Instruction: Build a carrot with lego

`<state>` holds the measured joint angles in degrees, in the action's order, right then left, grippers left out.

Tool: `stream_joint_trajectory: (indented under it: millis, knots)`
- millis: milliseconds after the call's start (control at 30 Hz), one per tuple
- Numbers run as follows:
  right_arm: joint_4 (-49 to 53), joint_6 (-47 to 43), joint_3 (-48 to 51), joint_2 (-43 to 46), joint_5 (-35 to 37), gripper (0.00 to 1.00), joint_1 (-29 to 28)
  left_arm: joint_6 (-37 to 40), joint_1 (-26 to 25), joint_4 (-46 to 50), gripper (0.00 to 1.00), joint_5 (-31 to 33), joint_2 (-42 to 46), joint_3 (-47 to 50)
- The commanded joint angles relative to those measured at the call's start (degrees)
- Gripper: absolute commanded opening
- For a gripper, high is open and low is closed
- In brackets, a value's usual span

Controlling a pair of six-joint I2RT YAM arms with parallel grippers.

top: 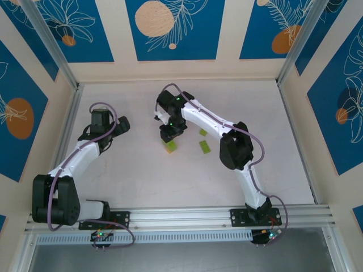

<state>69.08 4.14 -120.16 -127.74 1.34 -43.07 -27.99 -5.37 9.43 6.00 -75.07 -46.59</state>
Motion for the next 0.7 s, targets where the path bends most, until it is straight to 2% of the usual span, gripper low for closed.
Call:
stream_joint_trajectory:
  millis: [0, 467, 667]
  knots:
    - [4.42, -1.98, -0.66, -3.92, 0.28, 0.31, -1.22, 0.66, 0.32, -0.08, 0.98, -0.19, 1.22, -1.14]
    - [6.9, -2.35, 3.52, -7.34, 3.32, 0.31, -2.11, 0.62, 0.35, -0.21, 0.98, -0.37, 0.85, -1.31]
    - [6.26, -2.3, 3.11, -5.77, 1.95, 0.31, -1.93, 0.59, 0.28, -0.38, 0.98, -0.53, 0.52, -1.49]
